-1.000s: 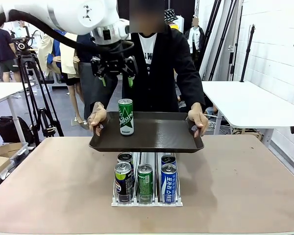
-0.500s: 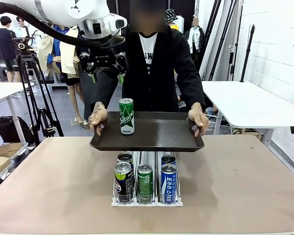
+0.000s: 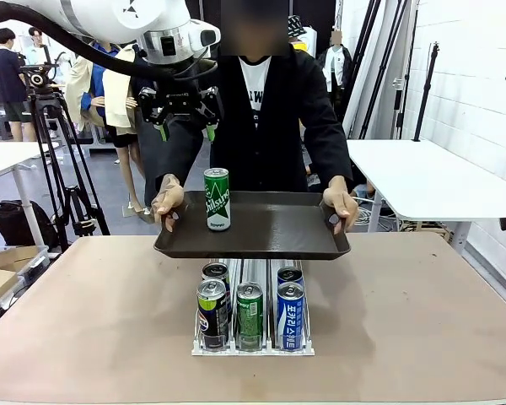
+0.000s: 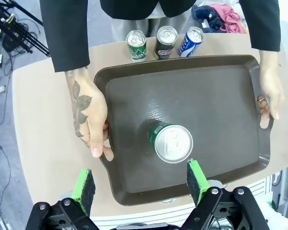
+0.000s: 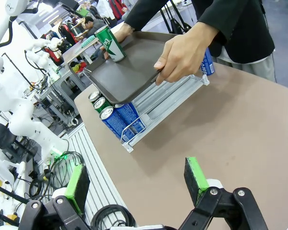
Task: Retrieve and hand over the desired beverage to the person.
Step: Pick up another can of the same type that the person held from the Automatic Can Dispenser.
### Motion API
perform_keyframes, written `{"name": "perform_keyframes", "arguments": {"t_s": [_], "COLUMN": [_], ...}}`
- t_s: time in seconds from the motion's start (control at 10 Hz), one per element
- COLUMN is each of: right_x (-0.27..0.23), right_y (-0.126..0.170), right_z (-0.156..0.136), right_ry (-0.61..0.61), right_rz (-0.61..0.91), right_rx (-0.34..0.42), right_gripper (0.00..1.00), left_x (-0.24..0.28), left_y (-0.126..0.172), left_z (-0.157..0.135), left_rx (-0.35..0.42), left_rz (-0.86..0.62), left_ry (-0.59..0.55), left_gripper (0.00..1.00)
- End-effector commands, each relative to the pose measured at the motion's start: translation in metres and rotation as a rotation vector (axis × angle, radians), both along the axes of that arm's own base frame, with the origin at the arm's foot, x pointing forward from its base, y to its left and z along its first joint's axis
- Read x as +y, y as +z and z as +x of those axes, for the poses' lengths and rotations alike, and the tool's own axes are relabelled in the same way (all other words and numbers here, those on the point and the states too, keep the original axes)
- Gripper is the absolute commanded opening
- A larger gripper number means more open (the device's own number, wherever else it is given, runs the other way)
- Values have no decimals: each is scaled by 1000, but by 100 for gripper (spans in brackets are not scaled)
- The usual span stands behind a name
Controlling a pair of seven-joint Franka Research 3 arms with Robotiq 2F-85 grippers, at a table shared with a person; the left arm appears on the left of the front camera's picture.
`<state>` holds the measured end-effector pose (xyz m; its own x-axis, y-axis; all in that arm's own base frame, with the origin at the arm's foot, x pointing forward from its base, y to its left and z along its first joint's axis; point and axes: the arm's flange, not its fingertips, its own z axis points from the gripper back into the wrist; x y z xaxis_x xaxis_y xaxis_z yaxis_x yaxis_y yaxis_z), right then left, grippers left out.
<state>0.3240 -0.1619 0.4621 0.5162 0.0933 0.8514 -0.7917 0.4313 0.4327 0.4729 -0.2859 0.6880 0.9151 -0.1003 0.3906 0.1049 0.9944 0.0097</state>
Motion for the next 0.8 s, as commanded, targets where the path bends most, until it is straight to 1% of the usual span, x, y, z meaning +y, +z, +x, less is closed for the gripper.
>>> {"name": "perform_keyframes", "arguments": {"t_s": [0.0, 0.7], "right_x": [1, 1], "right_y": [1, 1], "right_z": [1, 1], "right_ry": [0, 0], "right_rz": [15, 15], "right_rx": [-8, -8], "right_gripper": [100, 100], "left_x": [2, 2], "left_y": [0, 0], "left_z": [1, 1], "left_rx": [-11, -11], "left_rz": [-8, -8], "left_ry": [1, 1], "left_gripper": [100, 100]}}
